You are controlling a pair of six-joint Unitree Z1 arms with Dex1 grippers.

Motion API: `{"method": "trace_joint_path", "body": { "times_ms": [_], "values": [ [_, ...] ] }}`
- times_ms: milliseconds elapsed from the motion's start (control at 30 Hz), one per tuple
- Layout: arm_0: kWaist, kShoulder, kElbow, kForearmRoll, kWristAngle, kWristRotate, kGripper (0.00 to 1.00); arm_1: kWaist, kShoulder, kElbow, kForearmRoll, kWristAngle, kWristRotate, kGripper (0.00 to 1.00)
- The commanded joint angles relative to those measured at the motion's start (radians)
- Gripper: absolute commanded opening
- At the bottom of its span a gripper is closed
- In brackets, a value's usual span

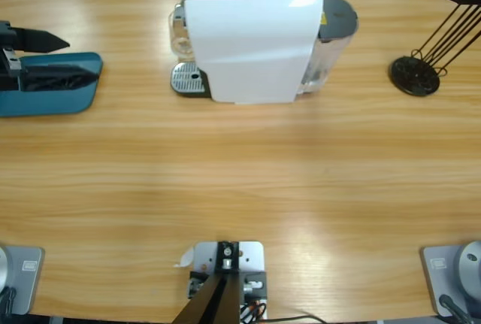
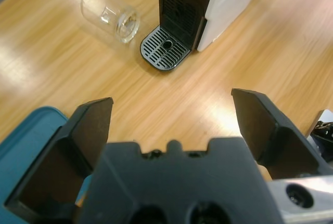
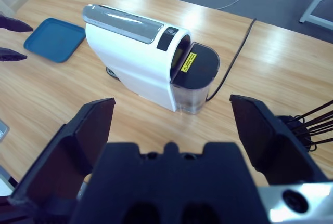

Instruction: Pour coffee

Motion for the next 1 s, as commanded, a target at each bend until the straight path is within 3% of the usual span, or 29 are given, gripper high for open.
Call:
{"method": "trace_joint_path", "body": {
  "times_ms": [33,767,1000],
  "values": [
    [-0.009,-0.033,0.066,0.017,0.016,-0.029,1.0,-0.01,-0.029,0.072,-0.047,0.035,0.014,1.0],
    [-0.008,0.001,0.073,0.015,0.041,-0.029,1.0,-0.01,-0.015,0.081,-0.072,0.036,0.014,1.0],
    [-0.009,0.027,0.132,-0.049,0.116,-0.034,1.0,-0.01,-0.065,0.103,-0.054,0.037,0.014,1.0]
  ]
}}
